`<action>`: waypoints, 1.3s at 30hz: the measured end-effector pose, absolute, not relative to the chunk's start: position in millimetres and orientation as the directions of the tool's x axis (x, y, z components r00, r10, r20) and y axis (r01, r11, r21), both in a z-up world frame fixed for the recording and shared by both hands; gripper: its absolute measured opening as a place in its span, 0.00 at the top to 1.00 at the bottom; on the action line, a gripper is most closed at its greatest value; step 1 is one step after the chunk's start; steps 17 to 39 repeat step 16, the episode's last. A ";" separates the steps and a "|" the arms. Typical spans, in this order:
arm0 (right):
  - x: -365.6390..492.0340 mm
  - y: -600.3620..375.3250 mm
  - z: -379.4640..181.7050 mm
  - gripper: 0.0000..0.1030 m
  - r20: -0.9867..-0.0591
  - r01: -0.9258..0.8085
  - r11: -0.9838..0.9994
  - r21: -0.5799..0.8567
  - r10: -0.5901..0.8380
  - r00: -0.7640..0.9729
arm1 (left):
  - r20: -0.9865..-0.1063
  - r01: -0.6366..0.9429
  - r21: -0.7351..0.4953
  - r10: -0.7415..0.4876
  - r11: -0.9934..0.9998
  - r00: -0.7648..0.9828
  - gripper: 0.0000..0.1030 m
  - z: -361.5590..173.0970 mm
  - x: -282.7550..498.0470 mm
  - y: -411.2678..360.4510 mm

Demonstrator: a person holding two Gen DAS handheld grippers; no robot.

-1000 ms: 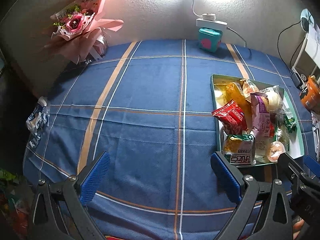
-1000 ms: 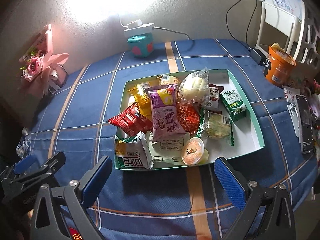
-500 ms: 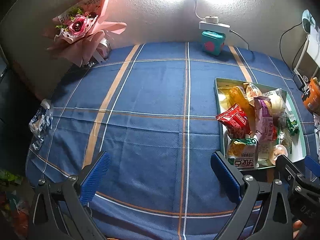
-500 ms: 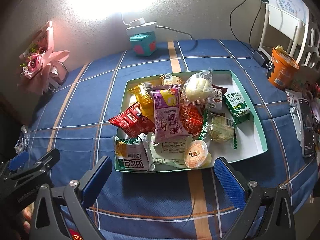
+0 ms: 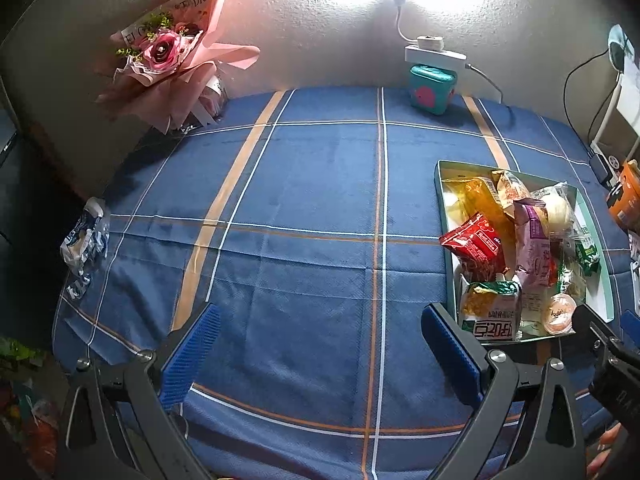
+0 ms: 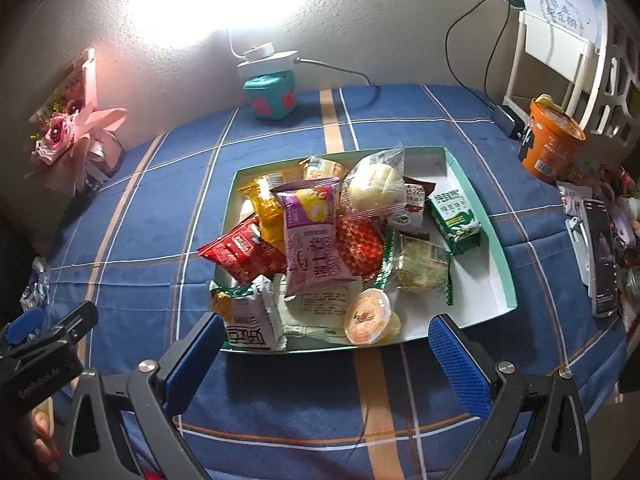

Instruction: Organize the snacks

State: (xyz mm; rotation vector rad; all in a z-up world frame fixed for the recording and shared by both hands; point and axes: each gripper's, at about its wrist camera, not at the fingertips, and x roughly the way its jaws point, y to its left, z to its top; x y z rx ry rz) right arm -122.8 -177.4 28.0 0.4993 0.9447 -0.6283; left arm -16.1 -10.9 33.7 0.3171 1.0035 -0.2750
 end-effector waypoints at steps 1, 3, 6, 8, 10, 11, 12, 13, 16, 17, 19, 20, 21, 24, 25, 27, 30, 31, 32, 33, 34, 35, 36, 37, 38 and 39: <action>-123.3 -178.5 28.0 0.00 -0.858 0.688 0.717 0.117 -0.275 0.433 | -0.857 0.368 0.132 -0.080 0.921 0.509 0.02 33.5 -15.9 -10.8; -124.4 -180.6 27.5 0.00 -0.859 0.688 0.716 0.118 -0.274 0.433 | -0.858 0.366 0.131 -0.079 0.921 0.507 0.02 33.1 -15.7 -11.0; -125.1 -181.6 27.2 0.00 -0.858 0.688 0.715 0.119 -0.275 0.434 | -0.858 0.363 0.135 -0.075 0.922 0.508 0.02 32.4 -15.3 -11.1; -124.8 -181.4 26.8 0.00 -0.858 0.686 0.718 0.120 -0.272 0.436 | -0.860 0.366 0.129 -0.080 0.922 0.504 0.02 32.0 -15.1 -11.2; -124.3 -181.6 26.3 0.00 -0.858 0.683 0.720 0.122 -0.269 0.437 | -0.857 0.367 0.127 -0.084 0.921 0.509 0.02 32.5 -15.9 -11.5; -124.2 -181.6 26.3 0.00 -0.858 0.682 0.721 0.122 -0.269 0.437 | -0.852 0.368 0.128 -0.088 0.921 0.517 0.02 33.7 -17.0 -11.6; -124.1 -181.3 26.2 0.00 -0.858 0.682 0.721 0.122 -0.268 0.438 | -0.848 0.370 0.126 -0.094 0.921 0.522 0.02 34.8 -17.7 -11.5; -124.1 -181.3 26.1 0.00 -0.858 0.681 0.722 0.123 -0.268 0.438 | -0.846 0.372 0.122 -0.100 0.920 0.523 0.02 35.7 -17.7 -11.3; -123.5 -181.1 25.6 0.00 -0.859 0.680 0.723 0.123 -0.266 0.438 | -0.847 0.375 0.115 -0.107 0.920 0.520 0.02 35.9 -17.7 -11.4; -123.5 -181.1 25.6 0.00 -0.859 0.680 0.723 0.123 -0.266 0.438 | -0.847 0.375 0.115 -0.107 0.920 0.520 0.02 35.9 -17.7 -11.4; -123.5 -181.1 25.6 0.00 -0.859 0.680 0.723 0.123 -0.266 0.438 | -0.847 0.375 0.115 -0.107 0.920 0.520 0.02 35.9 -17.7 -11.4; -123.5 -181.1 25.6 0.00 -0.859 0.680 0.723 0.123 -0.266 0.438 | -0.847 0.375 0.115 -0.107 0.920 0.520 0.02 35.9 -17.7 -11.4; -123.5 -181.1 25.6 0.00 -0.859 0.680 0.723 0.123 -0.266 0.438 | -0.847 0.375 0.115 -0.107 0.920 0.520 0.02 35.9 -17.7 -11.4; -123.5 -181.1 25.6 0.00 -0.859 0.680 0.723 0.123 -0.266 0.438 | -0.847 0.375 0.115 -0.107 0.920 0.520 0.02 35.9 -17.7 -11.4; -123.5 -181.1 25.6 0.00 -0.859 0.680 0.723 0.123 -0.266 0.438 | -0.847 0.375 0.115 -0.107 0.920 0.520 0.02 35.9 -17.7 -11.4; -123.5 -181.1 25.6 0.00 -0.859 0.680 0.723 0.123 -0.266 0.438 | -0.847 0.375 0.115 -0.107 0.920 0.520 0.02 35.9 -17.7 -11.4; -123.5 -181.1 25.6 0.00 -0.859 0.680 0.723 0.123 -0.266 0.438 | -0.847 0.375 0.115 -0.107 0.920 0.520 0.02 35.9 -17.7 -11.4; -123.5 -181.1 25.6 0.00 -0.859 0.680 0.723 0.123 -0.266 0.438 | -0.847 0.375 0.115 -0.107 0.920 0.520 0.02 35.9 -17.7 -11.4; -123.5 -181.1 25.6 0.00 -0.859 0.680 0.723 0.123 -0.266 0.438 | -0.847 0.375 0.115 -0.107 0.920 0.520 0.02 35.9 -17.7 -11.4; -123.5 -181.1 25.6 0.00 -0.859 0.680 0.723 0.123 -0.266 0.438 | -0.847 0.375 0.115 -0.107 0.920 0.520 0.02 35.9 -17.7 -11.4; -123.5 -181.1 25.6 0.00 -0.859 0.680 0.723 0.123 -0.266 0.438 | -0.847 0.375 0.115 -0.107 0.920 0.520 0.02 35.9 -17.7 -11.4; -123.5 -181.1 25.6 0.00 -0.859 0.680 0.723 0.123 -0.266 0.438 | -0.847 0.375 0.115 -0.107 0.920 0.520 0.02 35.9 -17.7 -11.4; -123.5 -181.1 25.6 0.00 -0.859 0.680 0.723 0.123 -0.266 0.438 | -0.847 0.375 0.115 -0.107 0.920 0.520 0.02 35.9 -17.7 -11.4; -123.5 -181.1 25.6 0.00 -0.859 0.680 0.723 0.123 -0.266 0.438 | -0.847 0.375 0.115 -0.107 0.920 0.520 0.02 35.9 -17.7 -11.4; -123.5 -181.1 25.6 0.00 -0.859 0.680 0.723 0.123 -0.266 0.438 | -0.847 0.375 0.115 -0.107 0.920 0.520 0.02 35.9 -17.7 -11.4; -123.5 -181.1 25.6 0.00 -0.859 0.680 0.723 0.123 -0.266 0.438 | -0.847 0.375 0.115 -0.107 0.920 0.520 0.02 35.9 -17.7 -11.4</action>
